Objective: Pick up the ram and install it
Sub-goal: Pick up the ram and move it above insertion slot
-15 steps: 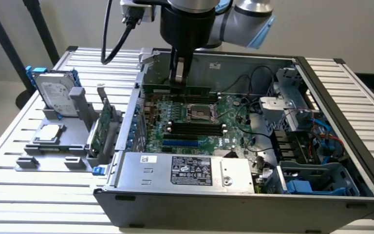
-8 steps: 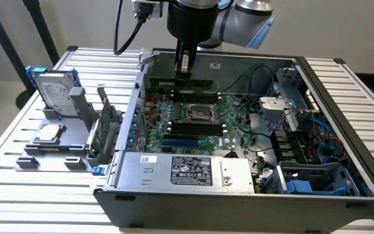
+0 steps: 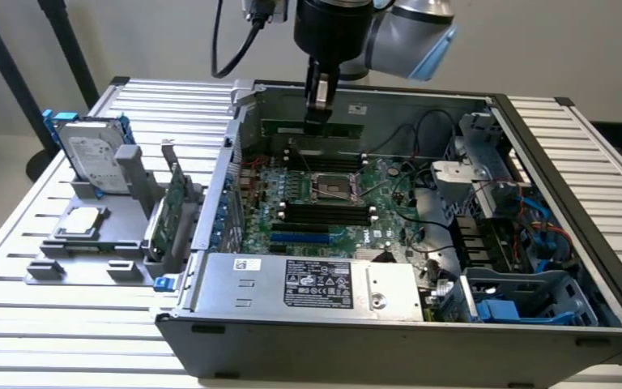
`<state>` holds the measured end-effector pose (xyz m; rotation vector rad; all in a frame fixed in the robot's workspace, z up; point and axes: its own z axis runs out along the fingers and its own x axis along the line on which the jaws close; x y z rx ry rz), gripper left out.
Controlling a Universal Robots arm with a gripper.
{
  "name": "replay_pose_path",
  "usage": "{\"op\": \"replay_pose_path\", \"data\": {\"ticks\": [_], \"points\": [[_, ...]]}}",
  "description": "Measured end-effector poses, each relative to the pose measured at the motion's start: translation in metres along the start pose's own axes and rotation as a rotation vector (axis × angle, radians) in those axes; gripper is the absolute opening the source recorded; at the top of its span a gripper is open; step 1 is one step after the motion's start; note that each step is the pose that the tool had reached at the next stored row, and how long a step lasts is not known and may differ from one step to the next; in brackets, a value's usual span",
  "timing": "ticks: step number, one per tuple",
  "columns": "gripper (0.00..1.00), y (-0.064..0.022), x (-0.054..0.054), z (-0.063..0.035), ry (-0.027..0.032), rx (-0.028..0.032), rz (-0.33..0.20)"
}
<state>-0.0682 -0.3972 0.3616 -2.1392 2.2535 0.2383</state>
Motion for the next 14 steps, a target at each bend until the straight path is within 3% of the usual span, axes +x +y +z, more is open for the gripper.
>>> {"op": "replay_pose_path", "data": {"ticks": [5, 6, 12, 14], "points": [[0.14, -0.0143, -0.004, 0.0018, 0.0271, 0.0039, 0.006], [0.14, -0.0152, -0.004, 0.0027, 0.0301, 0.0047, 0.011], [0.14, -0.0168, -0.003, 0.0094, 0.0321, 0.0128, 0.066], [0.14, -0.0187, -0.003, 0.0107, 0.0366, 0.016, 0.075]]}}
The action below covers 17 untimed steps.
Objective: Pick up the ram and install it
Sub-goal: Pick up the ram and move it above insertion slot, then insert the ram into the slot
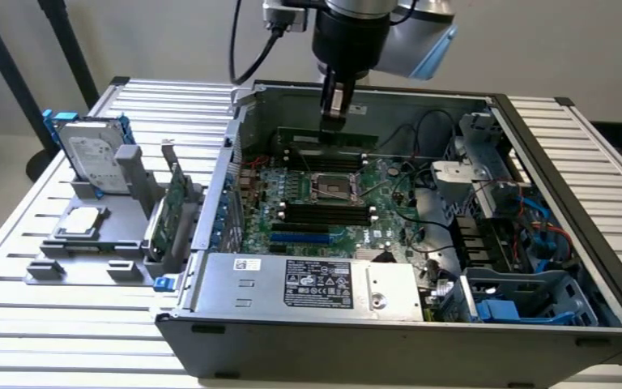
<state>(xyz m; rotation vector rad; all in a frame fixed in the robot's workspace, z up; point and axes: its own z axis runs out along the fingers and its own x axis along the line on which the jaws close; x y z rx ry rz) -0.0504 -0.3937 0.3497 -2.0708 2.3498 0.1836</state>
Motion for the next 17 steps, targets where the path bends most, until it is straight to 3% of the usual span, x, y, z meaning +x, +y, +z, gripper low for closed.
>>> {"op": "replay_pose_path", "data": {"ticks": [7, 9, 17], "points": [[0.14, -0.0071, -0.001, 0.0036, 0.0288, 0.0183, 0.004], [0.14, -0.0082, -0.0009, 0.0051, 0.0345, 0.021, 0.004], [0.14, -0.0084, -0.001, 0.0052, 0.0358, 0.0212, 0.004]]}}
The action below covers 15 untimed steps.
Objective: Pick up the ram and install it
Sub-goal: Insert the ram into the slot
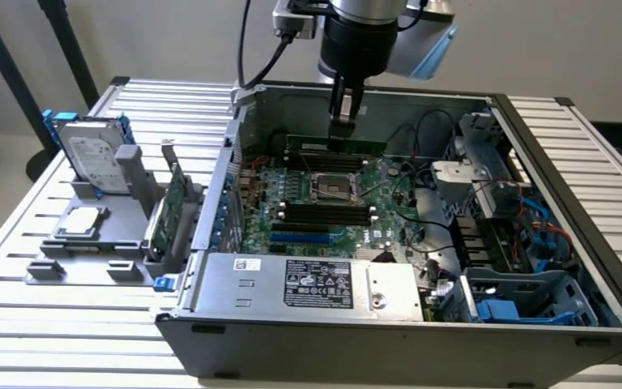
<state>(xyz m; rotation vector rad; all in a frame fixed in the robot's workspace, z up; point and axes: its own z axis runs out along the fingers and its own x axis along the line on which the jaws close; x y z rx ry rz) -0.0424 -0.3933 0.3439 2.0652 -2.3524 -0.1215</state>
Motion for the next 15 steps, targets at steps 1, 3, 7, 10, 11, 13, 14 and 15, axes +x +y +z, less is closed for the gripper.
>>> {"op": "replay_pose_path", "data": {"ticks": [1, 3, 7, 10, 11, 13, 14, 15], "points": [[0.14, 0.0, 0.0, 0.0, 0.0, 0.0, 0.0], [0.14, 0.0, 0.0, 0.0, 0.0, 0.0, 0.0], [0.14, 0.0, 0.0, 0.0004, 0.0, 0.0, 0.0], [0.14, -0.0003, 0.0, 0.0046, -0.0001, 0.0008, 0.0], [0.14, -0.0004, 0.0, 0.0064, -0.0002, 0.0008, 0.0], [0.14, -0.0006, 0.001, 0.01, 0.0006, 0.0009, -0.002], [0.14, -0.0008, 0.001, 0.0117, 0.0017, 0.0009, -0.004], [0.14, -0.0009, 0.001, 0.0133, 0.0029, 0.001, -0.006]]}}
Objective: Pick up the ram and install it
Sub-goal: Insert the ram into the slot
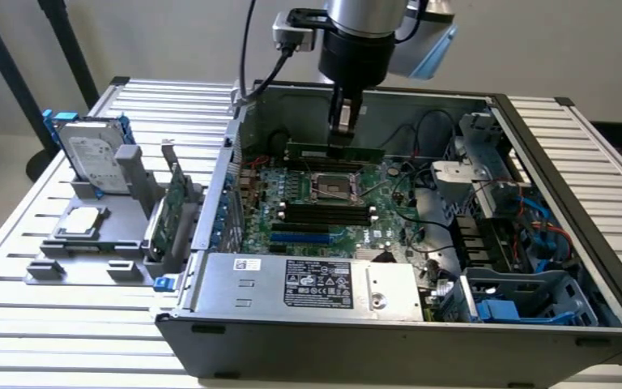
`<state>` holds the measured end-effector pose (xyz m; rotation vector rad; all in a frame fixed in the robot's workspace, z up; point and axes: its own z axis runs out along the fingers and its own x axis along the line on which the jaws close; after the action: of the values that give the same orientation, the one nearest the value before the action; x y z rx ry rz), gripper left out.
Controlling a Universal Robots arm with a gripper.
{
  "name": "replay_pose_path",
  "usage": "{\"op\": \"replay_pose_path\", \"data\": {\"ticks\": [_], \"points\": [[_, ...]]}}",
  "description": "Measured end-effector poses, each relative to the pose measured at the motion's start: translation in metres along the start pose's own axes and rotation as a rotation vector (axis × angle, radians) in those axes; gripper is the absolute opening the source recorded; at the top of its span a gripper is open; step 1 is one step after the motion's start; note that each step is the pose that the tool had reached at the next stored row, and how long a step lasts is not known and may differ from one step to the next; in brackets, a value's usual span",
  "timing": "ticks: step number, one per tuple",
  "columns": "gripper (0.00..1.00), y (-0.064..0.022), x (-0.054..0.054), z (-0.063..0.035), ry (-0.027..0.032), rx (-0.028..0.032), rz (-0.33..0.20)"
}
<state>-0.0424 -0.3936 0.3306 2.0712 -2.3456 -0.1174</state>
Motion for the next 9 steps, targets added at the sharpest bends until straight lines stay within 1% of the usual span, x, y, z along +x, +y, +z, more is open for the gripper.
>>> {"op": "replay_pose_path", "data": {"ticks": [3, 7, 9], "points": [[0.14, -0.0003, 0.0, 0.0051, 0.0044, 0.0002, -0.005], [0.14, -0.0008, 0.001, 0.0123, 0.0088, 0.0005, -0.009], [0.14, -0.001, 0.001, 0.0159, 0.0102, 0.0006, -0.013]]}}
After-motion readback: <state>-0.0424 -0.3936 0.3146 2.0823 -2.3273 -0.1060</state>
